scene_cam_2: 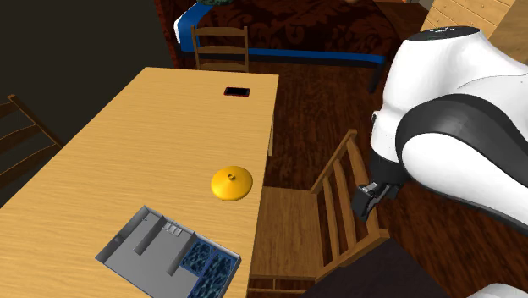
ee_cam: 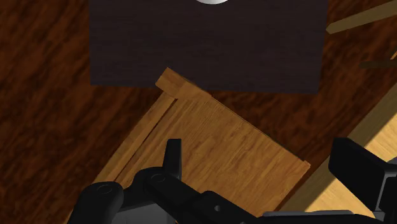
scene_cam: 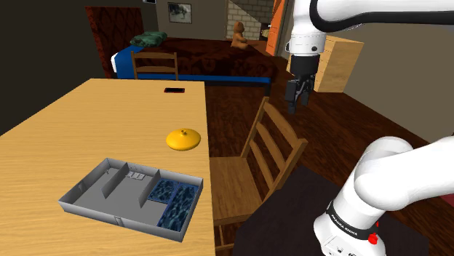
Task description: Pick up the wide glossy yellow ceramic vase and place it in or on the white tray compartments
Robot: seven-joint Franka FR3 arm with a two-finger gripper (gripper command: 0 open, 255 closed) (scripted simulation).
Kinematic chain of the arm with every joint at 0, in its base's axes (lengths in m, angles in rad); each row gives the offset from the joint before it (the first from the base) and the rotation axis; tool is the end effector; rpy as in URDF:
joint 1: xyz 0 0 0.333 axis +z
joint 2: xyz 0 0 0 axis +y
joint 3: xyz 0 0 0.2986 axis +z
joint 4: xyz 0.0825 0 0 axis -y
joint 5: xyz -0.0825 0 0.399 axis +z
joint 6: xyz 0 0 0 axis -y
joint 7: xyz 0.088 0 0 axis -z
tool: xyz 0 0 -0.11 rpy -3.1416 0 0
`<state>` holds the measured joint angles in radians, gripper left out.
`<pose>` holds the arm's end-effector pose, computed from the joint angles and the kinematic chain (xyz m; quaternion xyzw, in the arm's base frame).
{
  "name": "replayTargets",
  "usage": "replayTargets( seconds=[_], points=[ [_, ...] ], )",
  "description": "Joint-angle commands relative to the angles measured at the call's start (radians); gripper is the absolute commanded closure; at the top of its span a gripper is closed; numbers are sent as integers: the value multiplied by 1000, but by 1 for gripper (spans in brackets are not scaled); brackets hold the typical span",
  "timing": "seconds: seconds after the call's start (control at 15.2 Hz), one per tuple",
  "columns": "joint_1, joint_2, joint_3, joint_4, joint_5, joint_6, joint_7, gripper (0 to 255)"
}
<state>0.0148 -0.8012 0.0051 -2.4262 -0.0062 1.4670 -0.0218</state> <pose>0.3154 0.0058 0.5383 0.9967 0.0198 -0.0789 0.0048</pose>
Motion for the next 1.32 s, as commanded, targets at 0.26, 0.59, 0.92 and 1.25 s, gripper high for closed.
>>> replayTargets(
  seconds=[0.26,0.59,0.92,1.25],
  points=[
    [15,116,28,9,23,131,23,0],
    [31,278,62,50,41,279,50,0],
    [42,449,94,125,46,405,78,0],
    [52,625,123,230,35,504,109,0]
  ],
)
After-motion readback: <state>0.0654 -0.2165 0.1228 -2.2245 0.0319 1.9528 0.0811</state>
